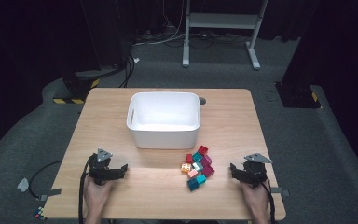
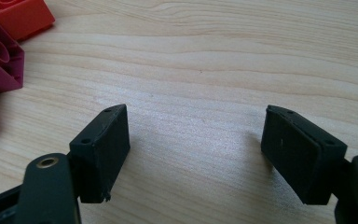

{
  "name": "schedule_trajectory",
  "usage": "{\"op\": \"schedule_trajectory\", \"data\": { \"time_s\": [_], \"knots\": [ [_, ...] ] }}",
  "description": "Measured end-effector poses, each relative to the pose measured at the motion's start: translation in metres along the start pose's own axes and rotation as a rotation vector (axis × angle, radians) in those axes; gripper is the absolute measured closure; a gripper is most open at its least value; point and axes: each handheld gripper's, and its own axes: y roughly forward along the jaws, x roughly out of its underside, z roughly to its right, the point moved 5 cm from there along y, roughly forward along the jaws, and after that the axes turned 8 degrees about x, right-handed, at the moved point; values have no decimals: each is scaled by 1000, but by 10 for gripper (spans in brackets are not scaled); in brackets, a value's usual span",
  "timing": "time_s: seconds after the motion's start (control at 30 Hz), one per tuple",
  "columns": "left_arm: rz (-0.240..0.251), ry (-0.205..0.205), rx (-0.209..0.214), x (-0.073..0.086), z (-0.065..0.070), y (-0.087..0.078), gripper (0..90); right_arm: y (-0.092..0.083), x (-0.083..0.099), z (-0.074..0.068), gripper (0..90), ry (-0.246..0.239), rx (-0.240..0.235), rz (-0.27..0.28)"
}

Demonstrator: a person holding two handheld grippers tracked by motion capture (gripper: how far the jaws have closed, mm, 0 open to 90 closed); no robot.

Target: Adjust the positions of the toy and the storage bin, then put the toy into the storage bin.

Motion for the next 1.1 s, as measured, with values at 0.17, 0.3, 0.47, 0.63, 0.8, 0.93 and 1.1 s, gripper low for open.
{"op": "schedule_trajectory", "data": {
  "time_s": [0.17,0.3,0.47,0.63,0.8,0.93,1.1],
  "knots": [
    [3,-3,-2,0,0,0,74,0,0,0,232,-3,-5,0],
    [3,-4,-2,0,0,0,75,0,0,0,232,-2,-6,-1],
    [5,-7,-4,0,0,0,81,0,0,0,231,-2,-5,-1],
    [7,-9,-5,0,0,0,85,0,0,0,232,-4,-5,0],
    [9,-13,-7,0,0,0,90,0,0,0,232,-8,-8,0],
    [9,-12,-8,0,0,0,92,-2,1,0,246,-5,-17,3],
    [9,-13,-8,0,0,0,92,-9,5,-4,251,7,-45,22]
  ]
}}
